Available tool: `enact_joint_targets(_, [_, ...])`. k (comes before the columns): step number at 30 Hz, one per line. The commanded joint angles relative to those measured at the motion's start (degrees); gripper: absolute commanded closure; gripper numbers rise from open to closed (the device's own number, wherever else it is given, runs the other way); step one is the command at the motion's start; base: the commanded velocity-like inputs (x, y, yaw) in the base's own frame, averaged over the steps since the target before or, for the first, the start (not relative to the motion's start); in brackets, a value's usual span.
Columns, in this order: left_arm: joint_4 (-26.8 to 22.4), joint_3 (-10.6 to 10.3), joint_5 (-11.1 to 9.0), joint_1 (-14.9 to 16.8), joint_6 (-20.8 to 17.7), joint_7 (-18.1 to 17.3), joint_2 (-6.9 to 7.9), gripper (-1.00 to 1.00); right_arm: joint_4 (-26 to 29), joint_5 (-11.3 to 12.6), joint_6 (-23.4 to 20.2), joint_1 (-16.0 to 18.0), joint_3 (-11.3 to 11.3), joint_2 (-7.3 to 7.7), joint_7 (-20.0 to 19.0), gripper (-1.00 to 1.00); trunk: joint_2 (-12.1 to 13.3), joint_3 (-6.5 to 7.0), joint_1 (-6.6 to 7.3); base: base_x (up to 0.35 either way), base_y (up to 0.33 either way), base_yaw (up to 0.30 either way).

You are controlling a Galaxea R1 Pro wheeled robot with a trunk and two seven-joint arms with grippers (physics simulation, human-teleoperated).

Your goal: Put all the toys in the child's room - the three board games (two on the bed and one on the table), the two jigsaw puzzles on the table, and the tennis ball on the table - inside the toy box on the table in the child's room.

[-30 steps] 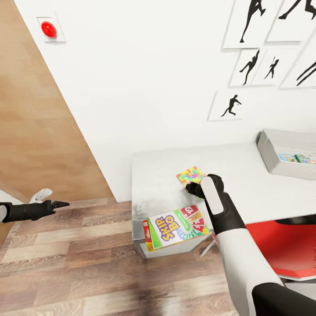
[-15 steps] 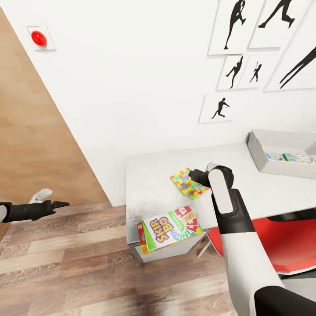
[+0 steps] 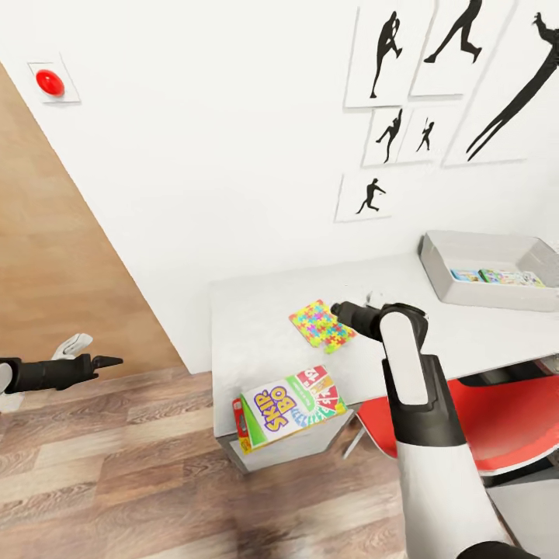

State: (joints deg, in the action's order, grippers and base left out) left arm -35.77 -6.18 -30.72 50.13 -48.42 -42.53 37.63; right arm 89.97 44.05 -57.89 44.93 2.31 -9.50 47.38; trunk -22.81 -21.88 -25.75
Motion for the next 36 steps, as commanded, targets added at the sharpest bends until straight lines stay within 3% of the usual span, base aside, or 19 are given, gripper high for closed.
enact_joint_targets(1, [0.0, -0.23, -0.3, 0.05, -0.29, -0.04, 0.09, -1.0, 0.26, 0.61, -0.09, -1.25, 0.26, -0.17, 0.58, -1.0, -0.11, -0.01, -0.03, -0.072, 0.0, -0.12])
enact_joint_targets(7, [0.0, -0.01, -0.33, 0.05, -0.28, -0.12, 0.15, -1.0, 0.95, 1.12, 2.53, -8.72, 2.12, -0.41, -1.98, -1.0, -0.11, 0.53, -0.03, -0.08, 0.0, -0.12])
enact_joint_targets(11, [0.0, 0.08, -0.37, 0.05, -0.28, -0.35, 0.16, -1.0, 1.07, 1.19, 4.2, -12.17, 2.0, -0.02, -10.88, -1.0, -0.11, 0.88, -0.03, -0.021, 0.0, -0.12])
enact_joint_targets(12, [0.0, 0.09, -0.36, 0.05, -0.28, -0.66, 0.18, -1.0, 1.11, 1.18, 4.56, -13.69, 1.58, 0.12, -16.44, -1.0, -0.11, 0.97, -0.03, -0.009, 0.0, -0.12])
enact_joint_targets(14, [0.0, 0.1, -0.34, 0.05, -0.27, -1.02, 0.2, -1.0, 1.13, 1.16, 4.84, -15.19, 0.8, 0.22, -22.78, -1.0, -0.11, 1.15, -0.03, -0.007, 0.0, -0.119])
enact_joint_targets(17, [0.0, 0.11, -0.32, 0.05, -0.27, -2.13, 0.36, -1.0, 1.14, 1.12, 5.28, -19.42, -2.41, 0.6, -39.29, -1.0, -0.11, 1.42, -0.03, -0.003, 0.0, -0.111])
enact_joint_targets(24, [0.0, 0.08, -0.31, 0.05, -0.27, -4.56, 1.06, -1.0, 1.17, 0.57, 5.57, -25.47, -6.07, 1.69, -56.89, -1.0, -0.11, 2.05, -0.03, -0.001, 0.0, -0.106])
enact_joint_targets(32, [0.0, 0.04, -0.2, 0.05, -0.27, -9.07, 1.45, -1.0, 1.16, 0.58, 5.59, -28.8, -7.11, 5.44, -64.96, -1.0, -0.11, 2.76, -0.03, 0.0, 0.0, -0.102])
enact_joint_targets(36, [0.0, 0.03, -0.16, 0.05, -0.27, -10.23, 1.52, -1.0, 1.11, 0.59, 5.64, -29.09, -7.12, 5.92, -67.29, -1.0, -0.11, 3.12, -0.03, 0.0, 0.0, -0.088])
